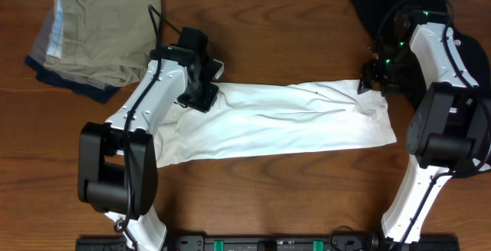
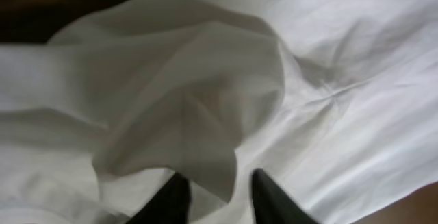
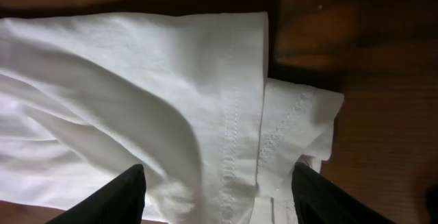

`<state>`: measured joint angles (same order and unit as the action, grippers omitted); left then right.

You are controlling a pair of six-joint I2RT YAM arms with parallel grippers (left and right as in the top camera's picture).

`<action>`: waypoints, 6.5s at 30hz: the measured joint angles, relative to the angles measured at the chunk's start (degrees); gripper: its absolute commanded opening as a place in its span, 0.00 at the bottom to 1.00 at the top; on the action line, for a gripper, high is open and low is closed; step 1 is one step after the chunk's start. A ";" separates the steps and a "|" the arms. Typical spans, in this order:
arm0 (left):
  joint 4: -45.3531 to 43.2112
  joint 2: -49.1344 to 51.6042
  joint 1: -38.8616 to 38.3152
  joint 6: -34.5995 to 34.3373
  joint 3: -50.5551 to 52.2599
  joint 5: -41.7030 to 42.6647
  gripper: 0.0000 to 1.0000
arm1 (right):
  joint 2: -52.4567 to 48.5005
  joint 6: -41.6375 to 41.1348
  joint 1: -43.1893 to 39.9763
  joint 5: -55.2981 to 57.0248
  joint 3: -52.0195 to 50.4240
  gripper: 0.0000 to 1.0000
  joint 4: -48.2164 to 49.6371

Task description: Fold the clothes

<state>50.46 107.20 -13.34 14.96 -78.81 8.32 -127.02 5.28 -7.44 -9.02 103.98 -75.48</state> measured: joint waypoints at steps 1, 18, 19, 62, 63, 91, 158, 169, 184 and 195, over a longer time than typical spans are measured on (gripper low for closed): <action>-0.22 0.00 0.00 0.04 0.00 0.09 0.20 | 0.00 -0.02 0.00 0.00 0.00 0.66 0.02; 12.68 -2.43 0.00 -19.93 0.04 -7.50 0.06 | 0.00 0.00 0.00 -0.02 0.00 0.67 0.70; 13.60 -2.73 0.00 -21.07 0.04 -7.54 0.06 | 0.00 0.00 0.00 -0.02 0.00 0.67 1.05; 5.27 -15.78 6.62 -31.41 2.58 -11.32 0.98 | 0.00 2.95 -5.40 1.90 -2.54 0.93 3.06; 4.92 -15.78 6.60 -31.26 2.58 -11.32 0.98 | 0.00 2.93 -5.40 2.36 -3.39 0.93 3.98; 4.59 -15.78 6.60 -31.01 2.58 -11.34 0.98 | 5.84 5.81 -5.35 -0.28 -19.43 0.71 17.05; 0.46 -15.78 6.60 -29.62 2.58 -11.34 0.98 | 2.58 -9.53 17.27 -11.21 -1.38 0.01 3.63; 0.04 -15.78 6.60 -29.29 2.58 -11.34 0.98 | 2.58 -14.64 27.87 -11.23 -1.38 0.11 7.91; 0.04 -15.78 6.60 -28.22 2.58 -11.34 0.98 | 6.12 -6.14 25.29 -11.13 -1.38 0.69 -1.51; -0.52 -15.78 6.60 -28.22 2.58 -11.34 0.98 | 7.43 -5.33 23.54 -5.51 -10.64 0.64 8.00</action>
<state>49.93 91.42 -6.74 -13.26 -76.23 -3.03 -119.59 -0.05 16.10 -14.52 93.34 -67.48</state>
